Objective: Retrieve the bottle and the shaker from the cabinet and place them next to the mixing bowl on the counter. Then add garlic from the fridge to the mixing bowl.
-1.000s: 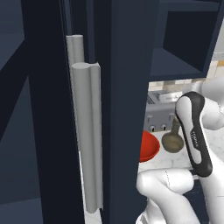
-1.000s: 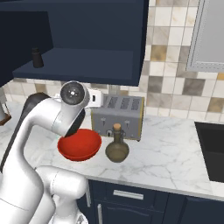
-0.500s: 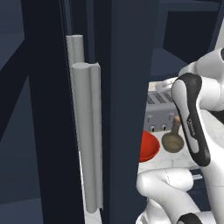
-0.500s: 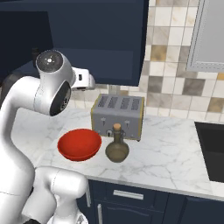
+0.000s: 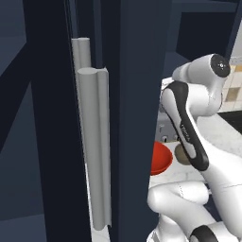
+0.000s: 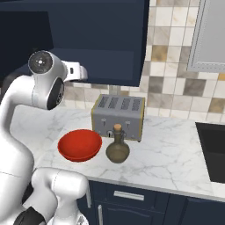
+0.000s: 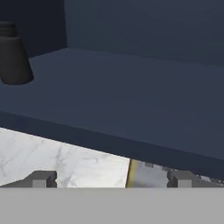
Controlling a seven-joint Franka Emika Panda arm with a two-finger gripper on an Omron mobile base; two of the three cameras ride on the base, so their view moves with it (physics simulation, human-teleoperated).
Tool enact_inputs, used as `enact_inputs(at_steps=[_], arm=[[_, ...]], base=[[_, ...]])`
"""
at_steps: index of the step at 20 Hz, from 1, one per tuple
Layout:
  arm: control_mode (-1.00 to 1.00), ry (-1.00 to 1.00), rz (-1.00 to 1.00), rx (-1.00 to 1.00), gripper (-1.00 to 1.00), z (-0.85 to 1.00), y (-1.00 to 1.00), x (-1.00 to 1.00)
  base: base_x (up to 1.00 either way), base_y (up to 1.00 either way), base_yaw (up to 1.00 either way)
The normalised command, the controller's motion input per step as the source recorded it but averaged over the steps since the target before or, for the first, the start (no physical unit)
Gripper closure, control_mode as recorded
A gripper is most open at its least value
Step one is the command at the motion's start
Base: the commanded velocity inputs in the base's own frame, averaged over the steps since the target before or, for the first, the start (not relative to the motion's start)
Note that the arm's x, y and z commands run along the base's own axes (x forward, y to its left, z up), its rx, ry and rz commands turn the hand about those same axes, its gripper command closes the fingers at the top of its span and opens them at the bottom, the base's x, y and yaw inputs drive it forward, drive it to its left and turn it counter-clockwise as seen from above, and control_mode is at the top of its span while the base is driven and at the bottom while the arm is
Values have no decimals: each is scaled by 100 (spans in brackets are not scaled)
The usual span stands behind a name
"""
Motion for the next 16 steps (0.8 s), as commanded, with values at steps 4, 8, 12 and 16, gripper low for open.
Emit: enact_inputs(at_steps=[4, 8, 12, 16], arm=[[-100, 2, 0, 0, -100, 73, 9, 26], [-100, 3, 0, 1, -100, 66, 2, 2], [-100, 0, 0, 0, -100, -3, 18, 53], [-100, -3, 1, 2, -100, -9, 28, 50]], base=[[0, 0, 0], [0, 0, 0], [0, 0, 0], [0, 0, 0]])
